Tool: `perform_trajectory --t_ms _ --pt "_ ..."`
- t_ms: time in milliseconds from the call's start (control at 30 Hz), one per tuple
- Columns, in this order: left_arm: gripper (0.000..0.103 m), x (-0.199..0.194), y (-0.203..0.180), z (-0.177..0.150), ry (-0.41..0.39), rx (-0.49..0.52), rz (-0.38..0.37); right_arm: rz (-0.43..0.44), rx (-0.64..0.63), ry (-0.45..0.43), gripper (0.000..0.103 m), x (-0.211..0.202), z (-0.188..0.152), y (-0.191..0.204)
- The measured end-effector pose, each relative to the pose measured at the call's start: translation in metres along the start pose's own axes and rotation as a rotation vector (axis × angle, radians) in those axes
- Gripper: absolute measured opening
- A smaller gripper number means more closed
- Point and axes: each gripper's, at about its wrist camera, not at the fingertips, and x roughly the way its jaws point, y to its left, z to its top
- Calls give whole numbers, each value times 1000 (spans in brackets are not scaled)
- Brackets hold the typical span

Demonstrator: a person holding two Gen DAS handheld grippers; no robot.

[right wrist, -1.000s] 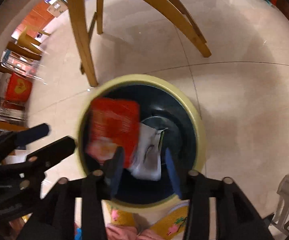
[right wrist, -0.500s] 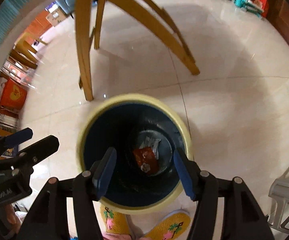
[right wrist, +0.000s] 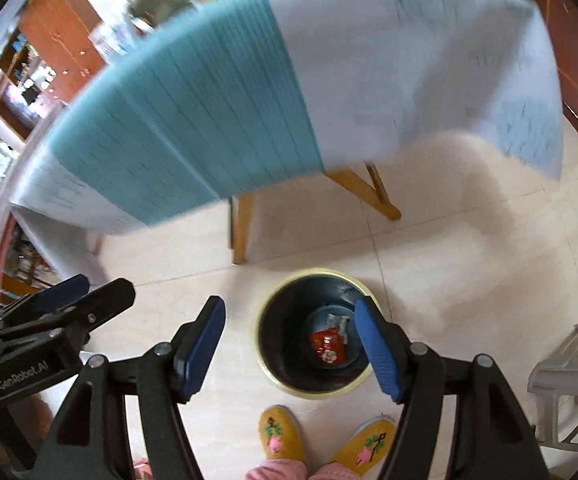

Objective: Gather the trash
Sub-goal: 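Move both open grippers back toward the trash on the table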

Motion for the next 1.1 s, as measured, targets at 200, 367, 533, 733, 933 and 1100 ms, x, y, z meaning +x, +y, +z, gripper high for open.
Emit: perform_trajectory --t_ms 200,367,533,733,933,1100 --pt "82 -88 -9 33 -73 8 0 24 -69 -48 68 -79 28 25" --pt "82 -153 -19 56 -133 17 -5 32 -118 -93 68 -139 54 43" --pt "82 -201 -29 80 -202 28 21 41 -175 -157 68 -191 80 57" --pt "82 -246 -38 100 -244 23 90 63 -241 -271 68 -239 105 71" --pt "82 -276 -48 120 -275 22 109 94 -298 -358 68 -267 128 83" --pt "82 -287 -50 135 -287 14 113 123 -335 -398 68 -280 149 90"
